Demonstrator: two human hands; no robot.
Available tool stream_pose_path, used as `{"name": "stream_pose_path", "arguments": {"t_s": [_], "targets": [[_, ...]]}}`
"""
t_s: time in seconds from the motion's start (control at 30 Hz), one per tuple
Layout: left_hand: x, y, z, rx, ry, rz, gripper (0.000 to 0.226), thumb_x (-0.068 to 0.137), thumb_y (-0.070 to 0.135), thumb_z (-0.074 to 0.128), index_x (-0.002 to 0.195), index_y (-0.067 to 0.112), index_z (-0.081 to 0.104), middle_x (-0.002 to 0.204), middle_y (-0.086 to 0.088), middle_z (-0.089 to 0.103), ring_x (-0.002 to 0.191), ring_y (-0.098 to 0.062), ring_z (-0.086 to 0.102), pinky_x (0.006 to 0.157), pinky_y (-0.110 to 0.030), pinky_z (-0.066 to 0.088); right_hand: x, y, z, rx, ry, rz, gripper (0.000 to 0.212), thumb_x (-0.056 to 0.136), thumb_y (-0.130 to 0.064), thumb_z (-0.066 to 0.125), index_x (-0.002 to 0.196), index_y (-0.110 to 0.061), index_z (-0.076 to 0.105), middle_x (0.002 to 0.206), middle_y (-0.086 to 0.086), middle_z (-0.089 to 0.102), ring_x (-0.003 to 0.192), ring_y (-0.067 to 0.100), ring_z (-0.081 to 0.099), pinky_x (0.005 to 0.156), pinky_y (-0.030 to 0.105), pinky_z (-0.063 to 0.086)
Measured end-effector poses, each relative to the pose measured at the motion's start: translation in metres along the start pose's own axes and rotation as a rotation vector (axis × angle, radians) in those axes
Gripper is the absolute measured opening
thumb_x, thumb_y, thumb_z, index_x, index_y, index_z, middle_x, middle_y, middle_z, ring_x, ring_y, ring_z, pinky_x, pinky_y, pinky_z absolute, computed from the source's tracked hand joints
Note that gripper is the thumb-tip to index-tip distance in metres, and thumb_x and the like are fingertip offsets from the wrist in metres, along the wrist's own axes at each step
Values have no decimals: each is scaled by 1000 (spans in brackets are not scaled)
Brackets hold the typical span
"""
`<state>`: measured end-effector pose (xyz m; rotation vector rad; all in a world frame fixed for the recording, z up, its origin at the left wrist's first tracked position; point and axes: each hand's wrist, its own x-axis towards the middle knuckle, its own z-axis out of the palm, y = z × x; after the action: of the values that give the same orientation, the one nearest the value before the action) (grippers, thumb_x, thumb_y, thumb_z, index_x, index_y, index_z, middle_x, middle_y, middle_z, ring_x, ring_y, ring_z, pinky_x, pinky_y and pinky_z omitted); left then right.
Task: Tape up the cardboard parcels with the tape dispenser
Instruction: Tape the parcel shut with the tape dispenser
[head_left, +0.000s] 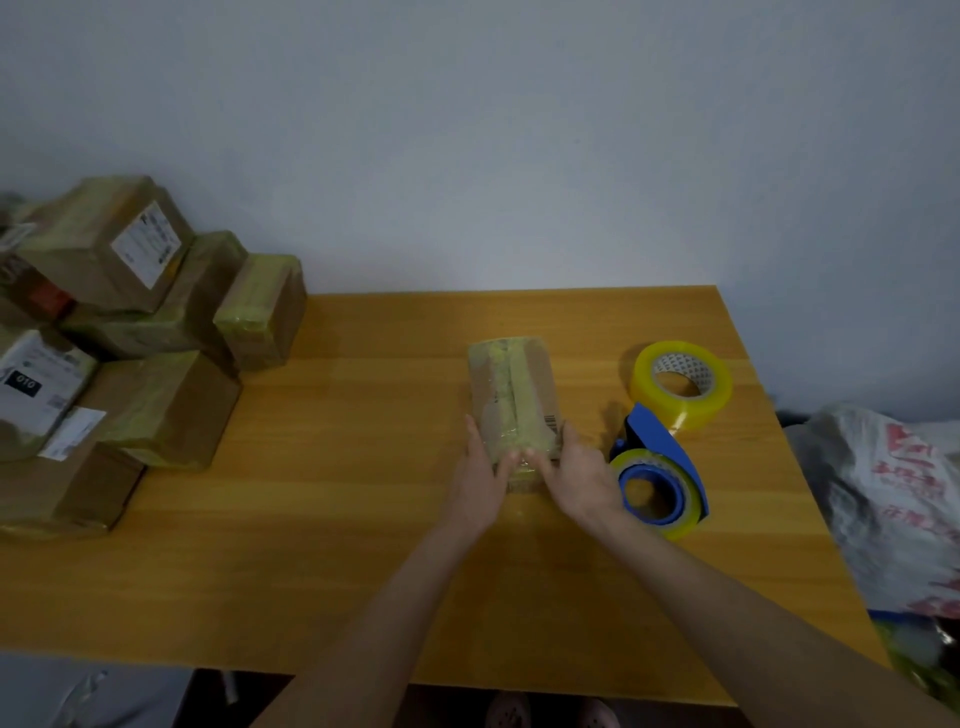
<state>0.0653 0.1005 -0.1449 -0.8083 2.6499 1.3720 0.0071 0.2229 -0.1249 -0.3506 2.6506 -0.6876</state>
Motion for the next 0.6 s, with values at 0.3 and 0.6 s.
{"name": "stream_pose_path", "arguments": {"t_s": [0.3,0.6], "targets": [[6,1,-6,59,157,-30,51,104,25,30,151,8,18,146,-17,40,130,-31,41,106,-40,35,10,6,-12,122,-72,5,45,100,-45,41,132,-14,47,114,10,65,100,29,61,82,41,53],[-6,41,-21,-313,64,-240,49,96,24,54,138,1,42,136,-16,52,120,-27,53,93,-32,45,13,-5,-23,310,-160,71,69,89,-53,58,142,-13,38,132,9,55,114,29,56,86,38,49]]}}
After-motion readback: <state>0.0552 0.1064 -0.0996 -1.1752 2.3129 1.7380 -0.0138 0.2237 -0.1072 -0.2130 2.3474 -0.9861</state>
